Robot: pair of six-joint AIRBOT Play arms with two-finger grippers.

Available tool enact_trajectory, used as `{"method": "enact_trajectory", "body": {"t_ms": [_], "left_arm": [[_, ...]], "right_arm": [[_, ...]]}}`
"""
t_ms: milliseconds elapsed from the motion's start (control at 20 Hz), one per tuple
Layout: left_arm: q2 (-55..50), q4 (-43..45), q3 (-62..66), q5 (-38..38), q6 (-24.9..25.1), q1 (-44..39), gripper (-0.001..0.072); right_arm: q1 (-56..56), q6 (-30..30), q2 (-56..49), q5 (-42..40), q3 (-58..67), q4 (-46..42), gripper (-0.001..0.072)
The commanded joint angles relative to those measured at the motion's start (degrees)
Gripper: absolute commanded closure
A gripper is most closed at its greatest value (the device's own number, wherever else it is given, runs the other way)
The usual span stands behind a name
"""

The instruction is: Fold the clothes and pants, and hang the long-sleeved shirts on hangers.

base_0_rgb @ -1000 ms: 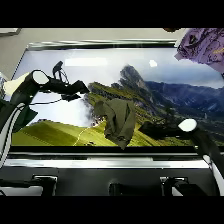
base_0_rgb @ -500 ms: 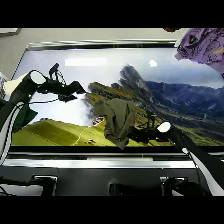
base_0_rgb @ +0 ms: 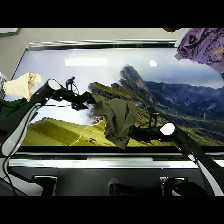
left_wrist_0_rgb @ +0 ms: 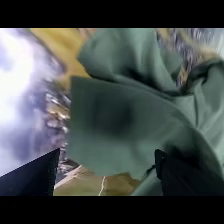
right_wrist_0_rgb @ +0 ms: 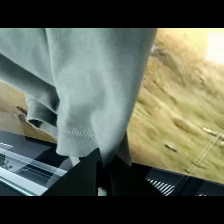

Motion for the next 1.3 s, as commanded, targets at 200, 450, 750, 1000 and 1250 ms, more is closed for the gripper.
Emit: {"method": "enact_trajectory", "body": {"t_ms": [200,450,750,1000,1250], "left_arm": [[-5.0,-2.1,0.0,0.7,1.5,-3.3,0.0703],[0.1,2.9,8.7,-0.8,3.2,0.7,0.0698],[14.4,24.5,31.4,-5.0,0.4,3.5,0.0697],[31.8,29.4,35.1,-5.5,0.4,3.5,0.0696],[45.4,33.0,35.0,-9.5,-4.3,3.5,0.0696]], "right_arm": [[0.1,1.8,1.2,3.0,0.5,-1.6,0.0681],[0.0,11.1,1.2,12.5,16.1,-26.7,0.0682],[0.1,10.2,1.2,24.2,54.4,-49.9,0.0682],[0.1,6.0,5.4,32.0,76.1,-50.2,0.0681],[0.1,5.0,15.8,33.1,78.8,-50.1,0.0681]]}}
